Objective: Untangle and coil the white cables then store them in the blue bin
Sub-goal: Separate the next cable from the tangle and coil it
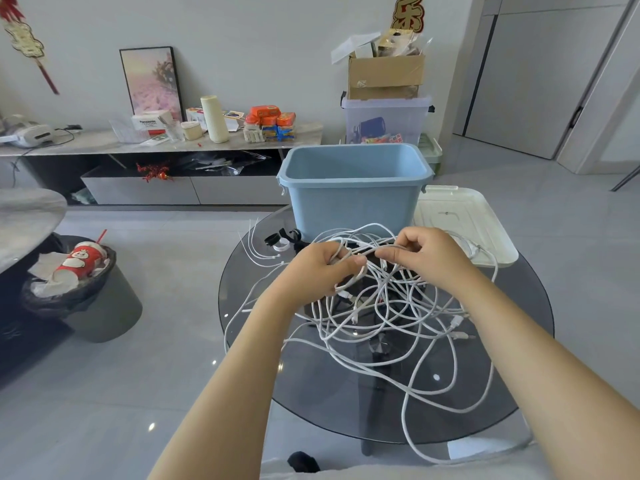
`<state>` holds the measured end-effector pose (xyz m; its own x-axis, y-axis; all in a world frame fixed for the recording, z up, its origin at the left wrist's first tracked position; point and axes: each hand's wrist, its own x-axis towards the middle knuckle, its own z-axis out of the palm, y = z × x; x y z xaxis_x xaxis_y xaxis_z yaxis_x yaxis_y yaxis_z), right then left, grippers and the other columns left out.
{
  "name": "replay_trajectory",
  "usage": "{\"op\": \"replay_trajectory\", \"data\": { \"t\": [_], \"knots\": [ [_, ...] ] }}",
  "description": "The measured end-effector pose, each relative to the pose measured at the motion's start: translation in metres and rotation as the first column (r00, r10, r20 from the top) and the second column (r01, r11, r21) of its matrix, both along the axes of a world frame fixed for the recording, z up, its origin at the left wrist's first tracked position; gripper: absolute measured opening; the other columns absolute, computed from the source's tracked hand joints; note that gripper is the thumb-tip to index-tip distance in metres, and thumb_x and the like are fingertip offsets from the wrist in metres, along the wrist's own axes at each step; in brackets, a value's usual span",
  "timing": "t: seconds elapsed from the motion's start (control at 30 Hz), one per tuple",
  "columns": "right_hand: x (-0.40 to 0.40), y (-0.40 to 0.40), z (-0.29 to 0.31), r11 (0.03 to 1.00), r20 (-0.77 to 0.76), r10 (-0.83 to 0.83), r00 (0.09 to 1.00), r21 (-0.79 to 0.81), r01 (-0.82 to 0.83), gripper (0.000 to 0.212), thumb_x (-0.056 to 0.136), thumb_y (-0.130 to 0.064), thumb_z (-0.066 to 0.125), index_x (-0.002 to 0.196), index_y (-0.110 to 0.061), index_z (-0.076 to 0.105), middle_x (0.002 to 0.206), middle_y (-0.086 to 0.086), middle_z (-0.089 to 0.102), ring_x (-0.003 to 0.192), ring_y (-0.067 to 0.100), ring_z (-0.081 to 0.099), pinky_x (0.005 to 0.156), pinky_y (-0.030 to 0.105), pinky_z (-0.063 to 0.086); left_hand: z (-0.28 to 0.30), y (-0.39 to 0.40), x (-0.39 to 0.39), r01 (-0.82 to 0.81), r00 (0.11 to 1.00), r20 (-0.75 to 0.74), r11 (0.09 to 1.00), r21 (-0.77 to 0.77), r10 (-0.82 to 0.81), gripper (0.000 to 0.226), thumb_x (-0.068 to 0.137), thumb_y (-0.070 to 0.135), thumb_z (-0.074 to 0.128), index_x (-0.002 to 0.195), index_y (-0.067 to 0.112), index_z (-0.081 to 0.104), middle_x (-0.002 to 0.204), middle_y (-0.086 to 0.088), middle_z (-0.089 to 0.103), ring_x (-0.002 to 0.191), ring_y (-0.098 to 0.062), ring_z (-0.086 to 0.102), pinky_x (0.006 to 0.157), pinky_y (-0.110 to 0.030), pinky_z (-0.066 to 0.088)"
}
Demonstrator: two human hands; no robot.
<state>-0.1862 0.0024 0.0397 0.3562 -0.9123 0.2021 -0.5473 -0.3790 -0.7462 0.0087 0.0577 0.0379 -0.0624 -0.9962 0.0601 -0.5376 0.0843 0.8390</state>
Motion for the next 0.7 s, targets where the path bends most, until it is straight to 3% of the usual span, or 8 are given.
{"op": "replay_trajectory", "data": {
  "t": [0.1, 0.17, 0.23, 0.3, 0.4, 0.5, 0.57, 0.7],
  "knots": [
    [-0.001, -0.003, -0.001, 0.997, 0.07, -0.025, 0.997, 0.076, 0.019, 0.056, 0.06, -0.06, 0.068, 0.068, -0.005, 0.058, 0.054, -0.006, 0.041, 0.048, 0.005, 0.035, 0.051, 0.02, 0.03, 0.007, 0.003, -0.004, 0.058, 0.97, -0.241, 0.995, 0.08, -0.037, 0.031, 0.095, 0.034, 0.053, 0.074, 0.011, 0.058, 0.049, 0.007, 0.035, 0.045, -0.009, 0.036, 0.052, -0.02, 0.042],
    [-0.001, -0.004, 0.0, 0.996, 0.106, -0.04, 0.994, 0.081, 0.031, 0.06, 0.061, -0.064, 0.063, 0.066, -0.005, 0.058, 0.055, -0.001, 0.047, 0.05, 0.008, 0.039, 0.057, 0.024, 0.034, 0.009, 0.004, -0.005, 0.099, 0.857, -0.515, 0.99, 0.098, -0.035, 0.03, 0.099, 0.029, 0.046, 0.076, 0.011, 0.053, 0.047, 0.01, 0.027, 0.041, -0.007, 0.026, 0.051, -0.018, 0.038],
    [0.0, -0.005, 0.002, 0.998, 0.12, -0.039, 0.992, 0.063, 0.032, 0.063, 0.067, -0.066, 0.056, 0.068, -0.004, 0.062, 0.062, 0.011, 0.057, 0.058, 0.023, 0.05, 0.063, 0.029, 0.036, 0.012, 0.004, -0.004, 0.125, 0.638, -0.769, 0.983, 0.134, 0.024, 0.031, 0.1, 0.03, 0.041, 0.076, 0.012, 0.049, 0.044, 0.011, 0.024, 0.038, -0.005, 0.025, 0.048, -0.019, 0.041],
    [0.002, -0.007, 0.002, 0.998, 0.114, -0.028, 0.993, 0.056, 0.022, 0.064, 0.072, -0.067, 0.05, 0.07, -0.005, 0.067, 0.074, 0.02, 0.063, 0.081, 0.036, 0.059, 0.065, 0.028, 0.038, 0.013, 0.004, -0.005, 0.156, 0.423, -0.902, 0.974, 0.163, 0.083, 0.032, 0.099, 0.032, 0.04, 0.074, 0.013, 0.048, 0.041, 0.011, 0.026, 0.036, -0.004, 0.028, 0.047, -0.018, 0.043],
    [0.006, -0.006, -0.002, 0.998, 0.011, 0.0, 1.0, 0.064, 0.0, 0.068, 0.075, -0.072, 0.043, 0.061, -0.01, 0.067, 0.083, 0.022, 0.066, 0.086, 0.031, 0.062, 0.072, 0.025, 0.04, 0.013, 0.003, -0.009, 0.116, 0.154, -0.98, 0.982, 0.147, 0.128, 0.032, 0.099, 0.031, 0.04, 0.073, 0.013, 0.048, 0.041, 0.01, 0.039, 0.039, -0.006, 0.047, 0.055, -0.021, 0.05],
    [-0.001, -0.008, -0.011, 0.99, -0.259, 0.043, 0.965, 0.139, -0.007, 0.069, 0.081, -0.07, 0.044, 0.053, -0.01, 0.065, 0.07, 0.005, 0.068, 0.073, 0.017, 0.064, 0.079, 0.033, 0.045, 0.015, 0.001, 0.003, -0.011, -0.103, -0.993, 0.998, 0.065, 0.063, 0.035, 0.1, 0.031, 0.039, 0.075, 0.011, 0.053, 0.054, 0.006, 0.061, 0.059, -0.01, 0.067, 0.067, -0.025, 0.058],
    [-0.009, -0.008, -0.016, 0.975, -0.365, 0.105, 0.925, 0.221, -0.024, 0.062, 0.085, -0.063, 0.049, 0.052, -0.013, 0.067, 0.061, -0.003, 0.066, 0.066, 0.012, 0.061, 0.081, 0.033, 0.046, 0.016, 0.0, 0.017, -0.091, -0.163, -0.986, 0.994, 0.053, 0.038, 0.039, 0.1, 0.032, 0.04, 0.079, 0.007, 0.061, 0.072, -0.001, 0.07, 0.073, -0.014, 0.071, 0.071, -0.029, 0.059],
    [-0.008, -0.005, -0.004, 0.961, -0.165, 0.142, 0.976, 0.258, -0.096, 0.059, 0.093, -0.054, 0.042, 0.054, -0.013, 0.062, 0.069, -0.006, 0.072, 0.079, 0.01, 0.066, 0.089, 0.032, 0.043, 0.006, -0.008, 0.022, -0.211, -0.049, -0.991, 0.969, 0.129, 0.121, 0.035, 0.101, 0.026, 0.038, 0.121, 0.002, 0.054, 0.091, -0.002, 0.073, 0.086, -0.016, 0.07, 0.077, -0.031, 0.056]
  ]
}}
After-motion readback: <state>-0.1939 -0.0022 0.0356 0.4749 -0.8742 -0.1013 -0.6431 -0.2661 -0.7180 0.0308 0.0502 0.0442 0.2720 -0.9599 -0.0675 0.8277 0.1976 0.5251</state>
